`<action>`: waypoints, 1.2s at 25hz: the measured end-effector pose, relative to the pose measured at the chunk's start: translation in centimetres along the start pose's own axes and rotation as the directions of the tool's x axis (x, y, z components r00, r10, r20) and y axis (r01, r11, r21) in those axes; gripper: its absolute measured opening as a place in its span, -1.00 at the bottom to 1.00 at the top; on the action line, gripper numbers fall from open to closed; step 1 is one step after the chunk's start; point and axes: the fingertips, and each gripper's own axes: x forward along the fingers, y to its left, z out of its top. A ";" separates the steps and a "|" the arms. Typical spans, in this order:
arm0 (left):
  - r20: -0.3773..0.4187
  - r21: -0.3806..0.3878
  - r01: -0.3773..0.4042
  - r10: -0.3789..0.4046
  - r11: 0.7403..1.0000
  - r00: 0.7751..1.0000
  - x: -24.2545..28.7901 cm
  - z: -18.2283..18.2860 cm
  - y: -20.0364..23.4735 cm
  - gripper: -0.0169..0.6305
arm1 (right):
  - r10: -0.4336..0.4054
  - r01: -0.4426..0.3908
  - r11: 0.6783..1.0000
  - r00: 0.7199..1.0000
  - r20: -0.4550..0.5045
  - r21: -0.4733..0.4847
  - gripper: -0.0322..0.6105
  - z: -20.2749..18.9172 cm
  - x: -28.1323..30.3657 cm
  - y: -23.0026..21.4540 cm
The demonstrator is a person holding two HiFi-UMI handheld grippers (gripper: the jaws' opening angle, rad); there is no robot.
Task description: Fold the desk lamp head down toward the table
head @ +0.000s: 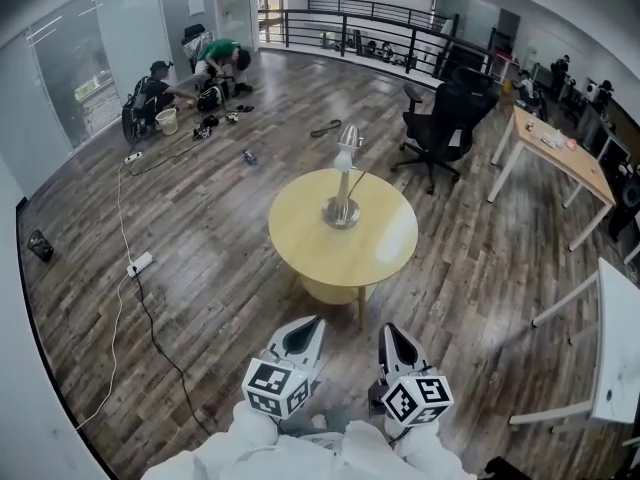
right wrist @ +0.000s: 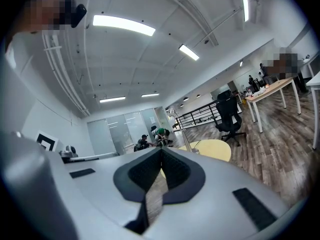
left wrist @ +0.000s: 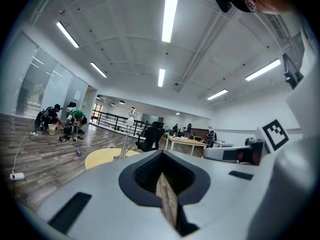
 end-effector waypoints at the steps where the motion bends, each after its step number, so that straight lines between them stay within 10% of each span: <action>1: -0.001 -0.001 0.001 -0.001 1.000 1.000 0.5 0.0 0.4 -0.95 | -0.002 0.002 1.000 1.000 0.001 -0.002 -0.87 0.2 0.6 -0.3; 30: 0.041 -0.032 -0.140 0.141 0.990 0.989 24.6 3.3 7.3 -0.95 | 0.121 -0.122 0.992 0.992 -0.029 -0.033 -0.87 8.1 20.9 -16.5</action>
